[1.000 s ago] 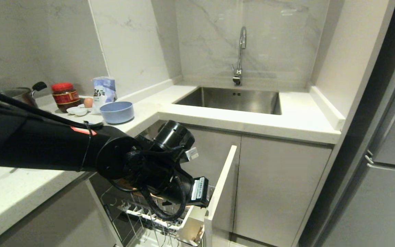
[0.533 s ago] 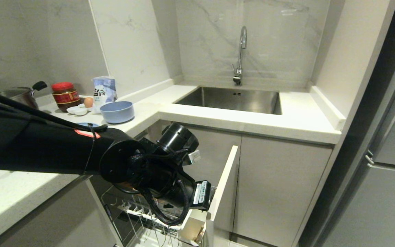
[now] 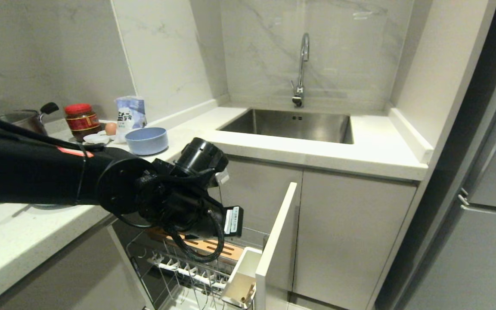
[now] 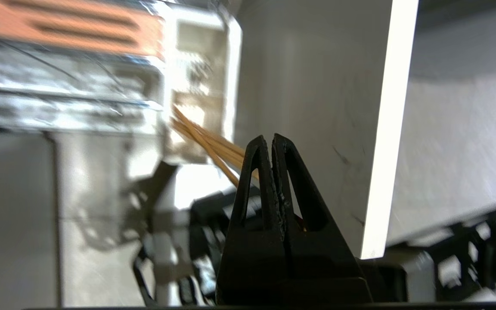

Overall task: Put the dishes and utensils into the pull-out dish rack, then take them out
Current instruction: Pick up the chopsticks and place it in the cupboard

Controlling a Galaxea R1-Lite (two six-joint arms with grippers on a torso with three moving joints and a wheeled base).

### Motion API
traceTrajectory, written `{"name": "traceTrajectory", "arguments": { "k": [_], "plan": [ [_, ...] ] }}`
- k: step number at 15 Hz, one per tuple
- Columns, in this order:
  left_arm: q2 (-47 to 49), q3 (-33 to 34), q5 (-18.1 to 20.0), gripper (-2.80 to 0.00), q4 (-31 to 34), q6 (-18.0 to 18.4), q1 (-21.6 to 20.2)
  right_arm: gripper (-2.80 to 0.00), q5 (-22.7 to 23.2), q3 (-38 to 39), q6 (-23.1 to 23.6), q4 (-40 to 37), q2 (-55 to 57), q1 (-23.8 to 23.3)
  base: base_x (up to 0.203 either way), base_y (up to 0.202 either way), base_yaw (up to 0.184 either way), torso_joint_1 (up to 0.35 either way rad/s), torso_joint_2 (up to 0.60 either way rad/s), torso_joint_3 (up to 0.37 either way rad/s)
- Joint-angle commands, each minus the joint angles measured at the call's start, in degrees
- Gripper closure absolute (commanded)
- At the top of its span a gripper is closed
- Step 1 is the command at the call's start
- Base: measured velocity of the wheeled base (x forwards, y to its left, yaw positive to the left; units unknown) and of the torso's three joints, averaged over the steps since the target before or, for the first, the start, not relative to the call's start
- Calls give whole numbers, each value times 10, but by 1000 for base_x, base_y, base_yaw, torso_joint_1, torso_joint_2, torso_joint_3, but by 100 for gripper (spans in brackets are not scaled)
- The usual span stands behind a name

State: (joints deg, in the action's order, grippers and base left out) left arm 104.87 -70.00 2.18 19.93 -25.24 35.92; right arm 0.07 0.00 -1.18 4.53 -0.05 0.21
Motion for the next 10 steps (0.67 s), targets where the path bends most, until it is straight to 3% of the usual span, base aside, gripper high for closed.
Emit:
{"name": "traceTrajectory", "arguments": {
  "k": [1,6,10],
  "plan": [
    [-51,-8,-33,0,1,11,-26,0,0,15,0,0,0,1,0,0,0,0,0,0],
    [-217,-17,-89,0,0,65,-50,0,0,15,0,0,0,1,0,0,0,0,0,0],
    [-364,-18,-145,0,1,154,-67,0,0,15,0,0,0,1,0,0,0,0,0,0]
  ]
}}
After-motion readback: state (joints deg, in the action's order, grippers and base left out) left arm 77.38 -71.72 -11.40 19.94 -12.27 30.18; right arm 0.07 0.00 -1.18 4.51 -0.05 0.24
